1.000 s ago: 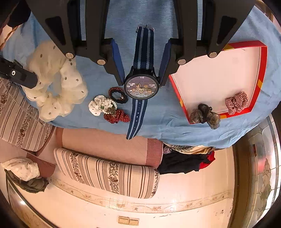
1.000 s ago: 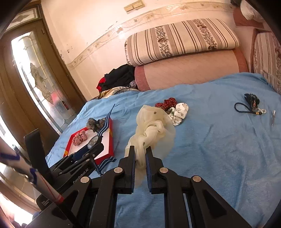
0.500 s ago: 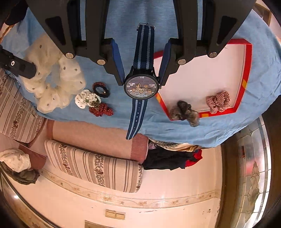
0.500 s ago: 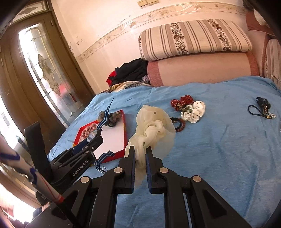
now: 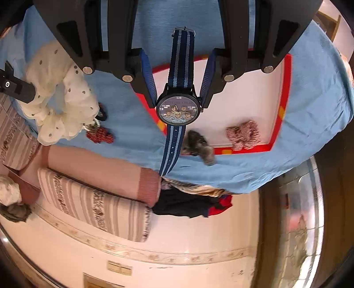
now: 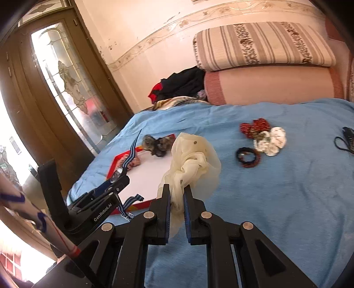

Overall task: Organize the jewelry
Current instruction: 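Carry the watch and cream scrunchie over the tray with both tools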

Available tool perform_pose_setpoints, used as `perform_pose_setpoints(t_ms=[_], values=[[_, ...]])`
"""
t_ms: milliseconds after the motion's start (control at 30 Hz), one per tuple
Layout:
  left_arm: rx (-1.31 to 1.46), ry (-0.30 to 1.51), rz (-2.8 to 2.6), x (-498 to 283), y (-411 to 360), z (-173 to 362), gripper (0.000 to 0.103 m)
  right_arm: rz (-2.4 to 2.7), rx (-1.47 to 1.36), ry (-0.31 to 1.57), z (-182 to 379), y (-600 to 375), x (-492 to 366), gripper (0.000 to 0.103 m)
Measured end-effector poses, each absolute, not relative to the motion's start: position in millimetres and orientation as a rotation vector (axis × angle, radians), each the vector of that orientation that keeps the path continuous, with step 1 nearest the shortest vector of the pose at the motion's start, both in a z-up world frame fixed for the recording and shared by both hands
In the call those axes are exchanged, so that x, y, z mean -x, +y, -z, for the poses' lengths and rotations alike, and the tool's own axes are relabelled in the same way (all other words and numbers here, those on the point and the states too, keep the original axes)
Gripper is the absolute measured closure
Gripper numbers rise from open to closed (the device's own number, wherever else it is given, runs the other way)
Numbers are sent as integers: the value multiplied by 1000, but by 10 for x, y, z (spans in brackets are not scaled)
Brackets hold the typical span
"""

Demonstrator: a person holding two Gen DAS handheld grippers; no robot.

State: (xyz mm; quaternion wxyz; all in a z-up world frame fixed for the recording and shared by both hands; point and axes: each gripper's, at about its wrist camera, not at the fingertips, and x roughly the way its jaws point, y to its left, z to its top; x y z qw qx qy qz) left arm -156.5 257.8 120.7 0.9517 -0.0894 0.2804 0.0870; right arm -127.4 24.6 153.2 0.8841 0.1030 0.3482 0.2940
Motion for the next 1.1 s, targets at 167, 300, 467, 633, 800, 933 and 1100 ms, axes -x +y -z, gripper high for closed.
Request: perform_pose_setpoints(t_ms=[167,300,467,633,800,933,1100], values=[[189,571,-204,1558,2690,-1211,64,-661,-218,734,-1543,483,1201,91],[201,568,-230,1539,2794,-1228,64,-691,-213,738,-1558,636,1145,91],[213,568,-276,1517,2939,-1223,64,-729,-217,737,-1580,801,1090,91],[220,565,-320,1496,3096,-1228,64,-763,-209,736,-1611,988,1026,91],[225,562,-356,1488,3211,-1226,64,-788,-194,738,-1648,1200,952,91],[239,573,-378,1457,3319,-1206,64,-797,-183,751,-1636,1353,886,91],[259,585,-402,1416,3445,-1182,64,-790,-165,773,-1595,1509,790,91]])
